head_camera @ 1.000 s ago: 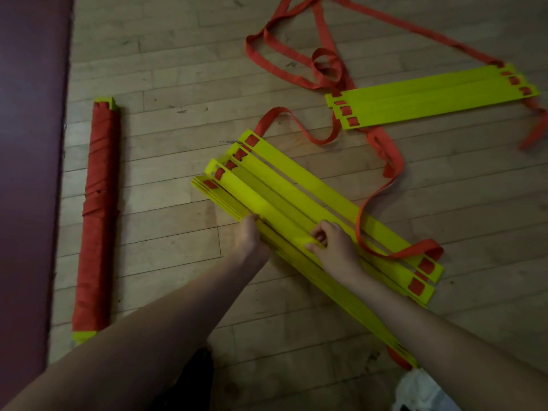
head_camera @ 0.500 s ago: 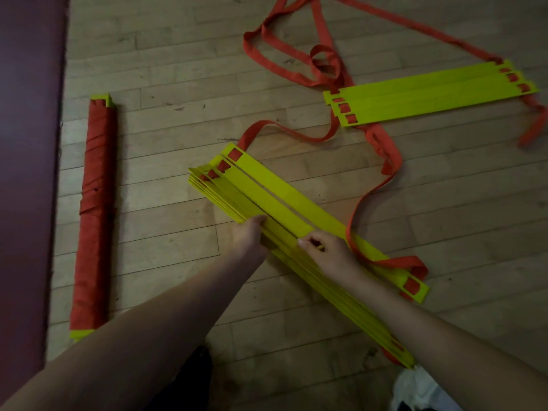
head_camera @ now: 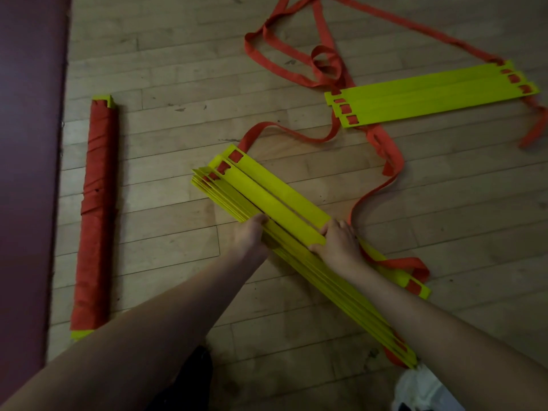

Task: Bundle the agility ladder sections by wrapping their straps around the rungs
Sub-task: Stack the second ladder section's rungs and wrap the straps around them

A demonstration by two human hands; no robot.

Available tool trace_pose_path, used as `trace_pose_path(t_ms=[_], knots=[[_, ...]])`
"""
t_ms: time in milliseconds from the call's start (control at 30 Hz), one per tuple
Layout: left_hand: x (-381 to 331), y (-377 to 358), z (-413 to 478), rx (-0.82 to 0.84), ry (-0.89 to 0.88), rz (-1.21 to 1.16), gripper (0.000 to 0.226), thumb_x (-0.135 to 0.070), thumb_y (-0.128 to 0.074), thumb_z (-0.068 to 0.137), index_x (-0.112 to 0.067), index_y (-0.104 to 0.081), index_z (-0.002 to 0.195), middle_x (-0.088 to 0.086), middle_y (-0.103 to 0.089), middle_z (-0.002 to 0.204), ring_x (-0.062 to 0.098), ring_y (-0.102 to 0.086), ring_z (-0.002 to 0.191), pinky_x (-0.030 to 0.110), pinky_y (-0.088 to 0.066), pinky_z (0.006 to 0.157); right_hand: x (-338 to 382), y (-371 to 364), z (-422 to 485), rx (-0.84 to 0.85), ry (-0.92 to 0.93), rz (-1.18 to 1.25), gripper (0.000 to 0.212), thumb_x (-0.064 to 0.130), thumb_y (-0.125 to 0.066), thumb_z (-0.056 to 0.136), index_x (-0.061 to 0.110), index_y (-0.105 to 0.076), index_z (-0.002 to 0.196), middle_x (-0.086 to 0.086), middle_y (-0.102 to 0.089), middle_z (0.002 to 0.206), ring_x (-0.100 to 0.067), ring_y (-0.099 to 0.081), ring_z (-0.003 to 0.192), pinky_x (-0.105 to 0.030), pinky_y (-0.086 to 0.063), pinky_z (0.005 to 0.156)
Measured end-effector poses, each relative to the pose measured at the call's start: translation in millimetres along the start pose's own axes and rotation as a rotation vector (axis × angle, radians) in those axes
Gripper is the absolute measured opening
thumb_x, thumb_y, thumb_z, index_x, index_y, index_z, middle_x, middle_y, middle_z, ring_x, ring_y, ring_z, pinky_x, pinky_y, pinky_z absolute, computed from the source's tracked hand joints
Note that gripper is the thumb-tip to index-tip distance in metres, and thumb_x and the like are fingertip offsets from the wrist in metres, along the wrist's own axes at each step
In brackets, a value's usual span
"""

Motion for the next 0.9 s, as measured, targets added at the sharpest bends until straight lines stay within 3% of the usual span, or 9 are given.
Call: trace_pose_path(t_ms=[100, 233, 300, 400, 467, 533, 667, 733, 900], knots=[[-3, -3, -4, 0.017, -0.009, -0.011, 0.041, -0.002, -0.051, 0.093, -0.003, -0.046, 0.134, 0.011, -0.056, 0.125, 0.031, -0.054, 0.116, 0.039, -0.045, 0.074, 3, 2, -1, 0.006, 0.06, 0.12, 0.033, 0.021, -0.078, 0.076, 0.017, -0.049, 0.091, -0.01, -0.057, 0.109, -0.029, -0.052, 0.109, -0.036, -0.04, 0.087], [-5, -9, -6, 0.174, 0.011, -0.08, 0.031, -0.021, -0.056, 0.094, -0.008, -0.056, 0.123, 0.014, -0.066, 0.108, 0.028, -0.064, 0.093, 0.044, -0.05, 0.069, 12, -4, -18, -0.012, 0.226, 0.218, 0.013, 0.017, -0.061, 0.091, 0.007, -0.063, 0.098, -0.015, -0.063, 0.1, -0.031, -0.058, 0.097, -0.033, -0.039, 0.078], [-3, -10, -3, 0.273, -0.002, -0.081, 0.02, -0.028, -0.058, 0.094, -0.009, -0.063, 0.1, 0.009, -0.069, 0.081, 0.023, -0.069, 0.071, 0.039, -0.056, 0.063, 13, -5, -27, -0.043, 0.292, 0.253, 0.025, 0.027, -0.055, 0.094, 0.006, -0.069, 0.094, -0.015, -0.063, 0.093, -0.03, -0.058, 0.093, -0.029, -0.035, 0.076], [1, -4, 3, 0.185, 0.015, -0.043, 0.016, -0.015, -0.06, 0.092, -0.011, -0.053, 0.078, 0.003, -0.05, 0.06, 0.015, -0.058, 0.045, 0.028, -0.053, 0.046, 11, -8, -34, 0.033, 0.361, 0.244, 0.038, 0.038, -0.05, 0.093, 0.009, -0.074, 0.095, -0.008, -0.064, 0.089, -0.025, -0.059, 0.095, -0.029, -0.04, 0.083], [2, 2, 8, 0.085, 0.006, 0.001, 0.012, -0.003, -0.055, 0.09, -0.009, -0.053, 0.08, 0.006, -0.049, 0.064, 0.016, -0.057, 0.045, 0.026, -0.052, 0.041, 8, -6, -31, 0.045, 0.331, 0.275, 0.034, 0.036, -0.052, 0.094, 0.01, -0.074, 0.095, -0.008, -0.063, 0.09, -0.025, -0.06, 0.092, -0.033, -0.044, 0.081], [2, 3, 9, 0.065, -0.012, -0.006, 0.014, 0.002, -0.049, 0.087, -0.008, -0.053, 0.077, 0.007, -0.052, 0.06, 0.017, -0.057, 0.042, 0.027, -0.052, 0.04, 4, 0, -23, -0.033, 0.266, 0.292, 0.026, 0.029, -0.056, 0.094, 0.009, -0.071, 0.099, -0.01, -0.062, 0.097, -0.025, -0.058, 0.097, -0.028, -0.04, 0.08], [1, -2, 4, 0.106, 0.008, -0.016, 0.019, 0.003, -0.045, 0.086, -0.008, -0.052, 0.072, 0.003, -0.054, 0.043, 0.015, -0.056, 0.037, 0.026, -0.051, 0.042, -3, -2, -8, 0.031, 0.117, 0.287, 0.035, 0.026, -0.057, 0.094, 0.009, -0.055, 0.126, -0.007, -0.052, 0.126, -0.023, -0.05, 0.117, -0.032, -0.04, 0.099], [0, -4, 1, 0.13, 0.026, -0.022, 0.019, 0.002, -0.045, 0.086, -0.008, -0.052, 0.071, 0.003, -0.054, 0.043, 0.017, -0.057, 0.041, 0.026, -0.052, 0.047, -1, -5, -4, 0.096, 0.105, 0.285, 0.037, 0.028, -0.055, 0.095, 0.007, -0.055, 0.126, -0.008, -0.056, 0.124, -0.023, -0.054, 0.113, -0.03, -0.041, 0.095], [0, -6, -1, 0.228, 0.024, -0.103, 0.016, -0.003, -0.051, 0.091, -0.008, -0.055, 0.076, 0.006, -0.055, 0.068, 0.02, -0.057, 0.064, 0.037, -0.051, 0.066, 6, -12, -4, 0.152, 0.105, 0.336, 0.03, 0.035, -0.059, 0.092, 0.012, -0.065, 0.109, -0.01, -0.062, 0.111, -0.02, -0.059, 0.096, -0.03, -0.045, 0.086]])
Point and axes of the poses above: each hand's wrist, its own z-axis towards the middle knuckle, its own y-axis out of the back of the hand, x = y × z, the point moved 4 cm from there along z, towards the middle knuckle
